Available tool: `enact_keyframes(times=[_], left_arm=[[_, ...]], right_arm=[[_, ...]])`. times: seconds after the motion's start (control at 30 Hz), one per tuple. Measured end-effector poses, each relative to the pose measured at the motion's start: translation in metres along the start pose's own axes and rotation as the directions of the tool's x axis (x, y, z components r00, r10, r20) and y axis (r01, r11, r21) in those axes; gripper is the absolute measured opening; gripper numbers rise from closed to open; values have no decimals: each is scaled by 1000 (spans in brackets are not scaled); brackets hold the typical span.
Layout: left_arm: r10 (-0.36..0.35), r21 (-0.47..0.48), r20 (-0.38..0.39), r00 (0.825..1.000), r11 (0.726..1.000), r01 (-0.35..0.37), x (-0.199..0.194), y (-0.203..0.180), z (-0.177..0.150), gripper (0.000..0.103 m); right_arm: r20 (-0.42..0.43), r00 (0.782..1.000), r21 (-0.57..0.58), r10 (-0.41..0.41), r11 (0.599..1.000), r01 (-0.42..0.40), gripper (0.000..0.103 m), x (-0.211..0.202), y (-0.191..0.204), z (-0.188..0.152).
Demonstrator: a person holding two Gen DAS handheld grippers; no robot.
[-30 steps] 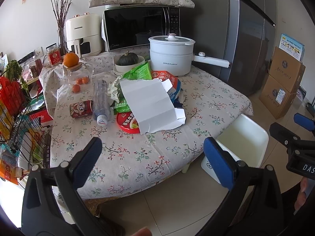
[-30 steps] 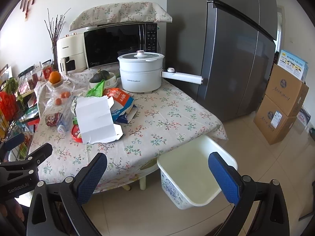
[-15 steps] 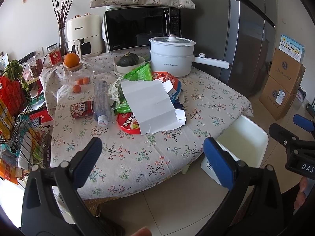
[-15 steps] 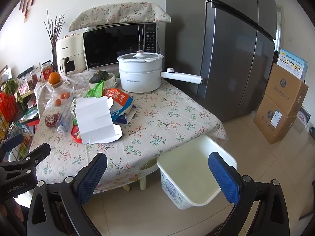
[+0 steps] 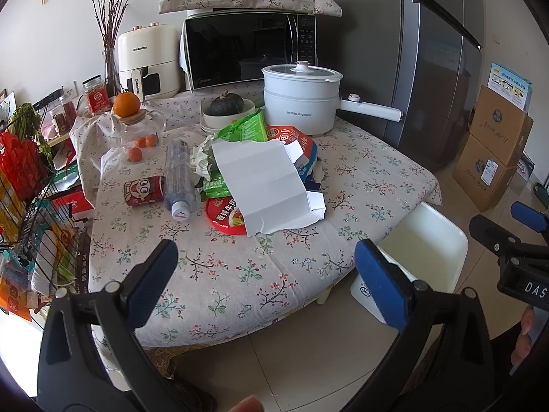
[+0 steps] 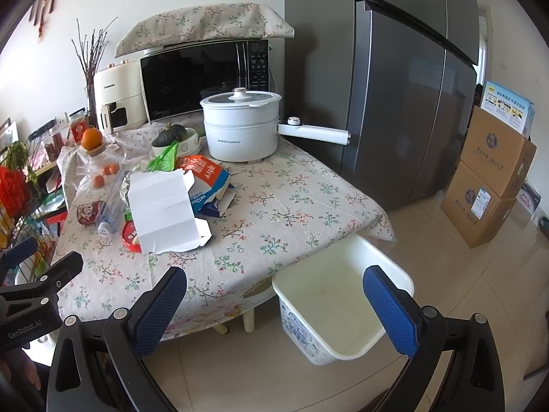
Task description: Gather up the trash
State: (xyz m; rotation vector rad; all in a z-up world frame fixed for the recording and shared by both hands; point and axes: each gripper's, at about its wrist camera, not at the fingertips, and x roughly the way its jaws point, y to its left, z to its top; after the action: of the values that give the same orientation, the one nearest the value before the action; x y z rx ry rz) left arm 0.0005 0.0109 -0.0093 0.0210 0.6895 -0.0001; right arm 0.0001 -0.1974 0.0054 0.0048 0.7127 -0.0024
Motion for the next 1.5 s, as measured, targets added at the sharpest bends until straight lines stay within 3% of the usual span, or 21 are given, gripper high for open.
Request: enact_keyframes(times=[0.97, 1.13, 1.37, 1.5], left_arm=[[28, -18, -4, 1000, 999, -29, 3, 8, -1, 102], [15, -40, -49, 999, 999, -17, 13, 18, 2, 102], [-26, -65, -164, 986, 998, 15, 42, 49, 16, 102], [-39, -91, -221, 974, 996, 19, 64, 70, 30, 102]], right_arm=[[-12, 1000, 22, -14, 1000, 14, 103, 2, -3, 0], [-14, 1000, 4, -17, 1000, 17, 103, 6, 0, 2], [-179, 981, -46, 79, 995, -88, 103, 42, 15, 28], [-318, 934, -79, 166, 977, -200, 103, 80, 33, 42]])
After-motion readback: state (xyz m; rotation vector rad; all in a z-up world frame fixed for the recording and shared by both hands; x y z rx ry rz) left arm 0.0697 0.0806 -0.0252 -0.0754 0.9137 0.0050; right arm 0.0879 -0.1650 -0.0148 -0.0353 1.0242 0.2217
